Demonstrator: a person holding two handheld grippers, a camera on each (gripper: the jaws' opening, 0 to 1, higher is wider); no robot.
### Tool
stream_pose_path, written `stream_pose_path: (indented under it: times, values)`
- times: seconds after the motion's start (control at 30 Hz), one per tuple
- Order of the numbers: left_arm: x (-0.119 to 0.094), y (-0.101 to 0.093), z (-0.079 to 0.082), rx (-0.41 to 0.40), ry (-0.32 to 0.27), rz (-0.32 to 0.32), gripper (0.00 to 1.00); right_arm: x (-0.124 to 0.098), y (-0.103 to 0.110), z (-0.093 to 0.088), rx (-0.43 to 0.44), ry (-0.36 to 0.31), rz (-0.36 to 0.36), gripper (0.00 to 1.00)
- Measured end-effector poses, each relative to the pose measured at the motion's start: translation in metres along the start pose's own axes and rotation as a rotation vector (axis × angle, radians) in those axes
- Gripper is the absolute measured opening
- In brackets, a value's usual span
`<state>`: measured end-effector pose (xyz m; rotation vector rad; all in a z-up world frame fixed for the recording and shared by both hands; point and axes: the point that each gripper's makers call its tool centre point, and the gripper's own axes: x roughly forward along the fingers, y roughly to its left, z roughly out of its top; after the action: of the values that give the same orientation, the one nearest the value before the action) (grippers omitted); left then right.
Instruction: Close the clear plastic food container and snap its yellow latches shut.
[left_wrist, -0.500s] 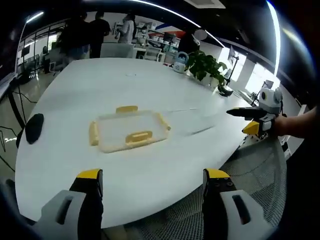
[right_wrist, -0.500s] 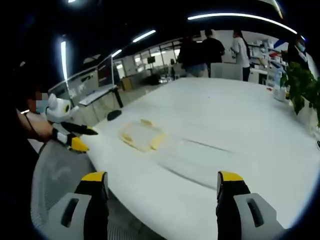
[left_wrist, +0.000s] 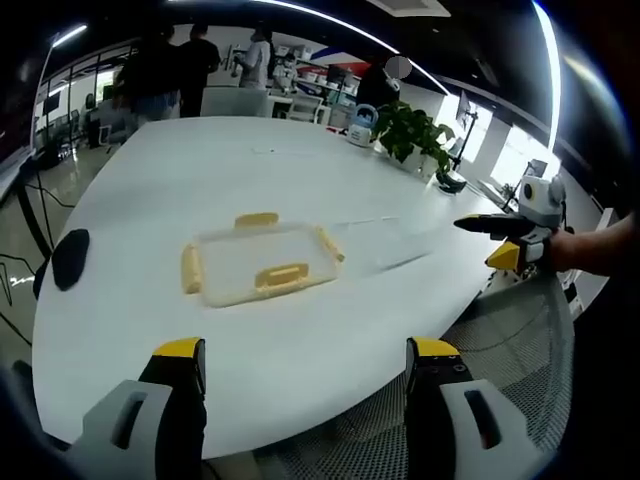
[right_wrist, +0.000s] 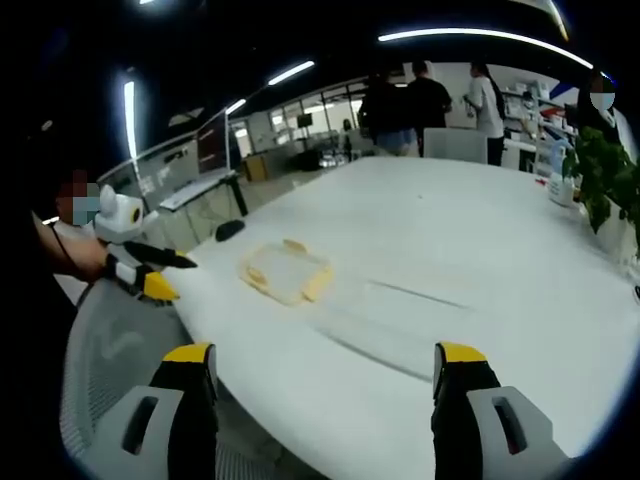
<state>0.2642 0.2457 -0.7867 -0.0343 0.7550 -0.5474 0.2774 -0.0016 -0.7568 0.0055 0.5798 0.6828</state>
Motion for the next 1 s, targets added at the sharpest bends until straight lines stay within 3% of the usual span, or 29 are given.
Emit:
stream_pose_path:
  times: [0.13,1.0]
  values:
    - [0.001,0.001,0.001,0.010,0.001,0.002,0.82,-0.001,0.001,0.003,-0.016,-0.013,0.004,0.86]
    - [0.005,0.002,0.005,0.047,-0.001,-0.052,0.80,0.012,0.006,0.008,-0.029,-0.009,0.024,0.84]
